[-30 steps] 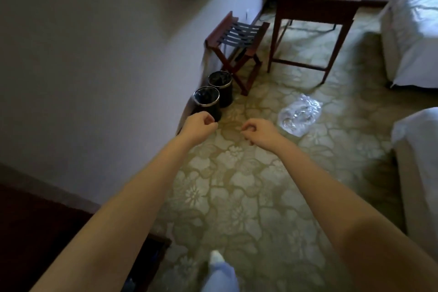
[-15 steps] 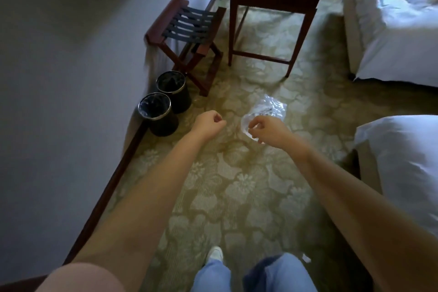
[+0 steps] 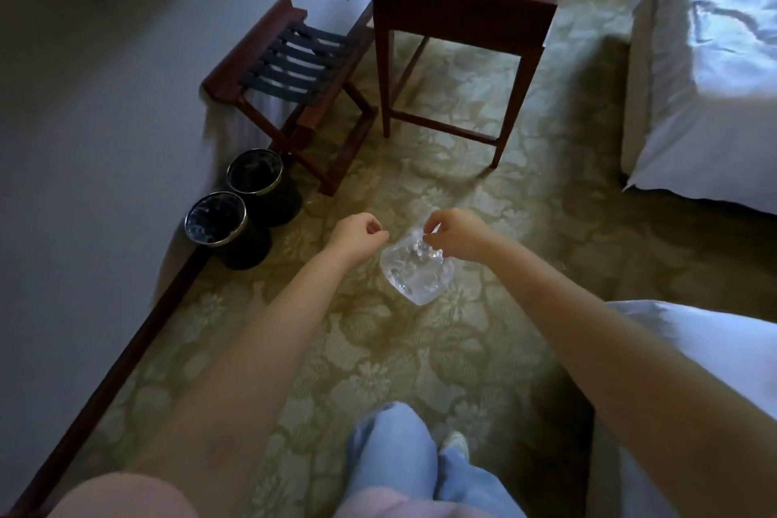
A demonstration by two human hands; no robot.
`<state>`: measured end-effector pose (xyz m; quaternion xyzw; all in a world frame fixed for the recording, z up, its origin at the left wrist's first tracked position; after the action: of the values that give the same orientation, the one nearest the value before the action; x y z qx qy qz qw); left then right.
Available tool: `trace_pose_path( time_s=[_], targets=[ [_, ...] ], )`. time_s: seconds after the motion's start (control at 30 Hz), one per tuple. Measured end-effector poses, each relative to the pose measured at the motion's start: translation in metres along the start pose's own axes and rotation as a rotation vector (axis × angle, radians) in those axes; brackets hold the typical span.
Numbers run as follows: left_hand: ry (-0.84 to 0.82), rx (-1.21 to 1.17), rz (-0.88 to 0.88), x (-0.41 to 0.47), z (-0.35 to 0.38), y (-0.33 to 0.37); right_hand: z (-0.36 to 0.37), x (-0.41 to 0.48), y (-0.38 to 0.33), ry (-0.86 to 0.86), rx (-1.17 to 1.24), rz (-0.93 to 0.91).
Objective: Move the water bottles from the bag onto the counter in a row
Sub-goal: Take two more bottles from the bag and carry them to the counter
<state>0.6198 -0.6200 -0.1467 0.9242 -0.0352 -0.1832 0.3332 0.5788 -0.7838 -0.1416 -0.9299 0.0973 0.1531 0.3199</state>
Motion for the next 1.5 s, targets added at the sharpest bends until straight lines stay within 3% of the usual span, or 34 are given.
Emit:
trace_pose_path(
  time_s=[0.3, 0.4, 0.67, 0.87, 0.97, 1.17, 1.33, 1.5],
  targets=[
    [-0.076, 0.029, -0.117, 0.155, 0.07, 0.061, -0.08, 0.145, 0.083, -0.091, -0.167, 0.001],
    [-0.14, 0.046, -0.186, 0.2, 0.079, 0.076, -0.104, 0.189, 0.097, -0.194, -0.244, 0.005],
    [-0.025, -0.1, -0.303, 0.266, 0.077, 0.104, -0.115, 0.289, 0.071, -0.41, -0.486, -0.281],
    [0.342, -0.317, -0.654, 0.237, 0.073, 0.06, -0.081, 0.319, 0.027, -0.623, -0.581, -0.607],
    [0.369, -0.44, -0.798, 0.209, 0.1, 0.051, -0.067, 0.316, 0.016, -0.724, -0.648, -0.726],
    [0.578, -0.571, -0.98, 0.154, 0.141, 0.018, -0.016, 0.3, 0.018, -0.862, -0.753, -0.856],
    [0.532, -0.555, -1.022, 0.171, 0.209, -0.044, 0.063, 0.331, 0.072, -0.888, -0.744, -0.845],
    [0.5, -0.536, -1.037, 0.221, 0.308, -0.114, 0.166, 0.391, 0.181, -0.893, -0.679, -0.636]
  ],
)
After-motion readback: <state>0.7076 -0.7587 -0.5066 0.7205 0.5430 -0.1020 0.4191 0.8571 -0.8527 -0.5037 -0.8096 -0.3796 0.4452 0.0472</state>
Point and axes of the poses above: each hand's wrist, its own x-axis towards the middle knuckle, its own z-axis out of the palm, y = z × x, the point moved 10 cm from there along x, towards the middle knuckle, and after that the axes turned 6 degrees about y, right-handed, at the moved point
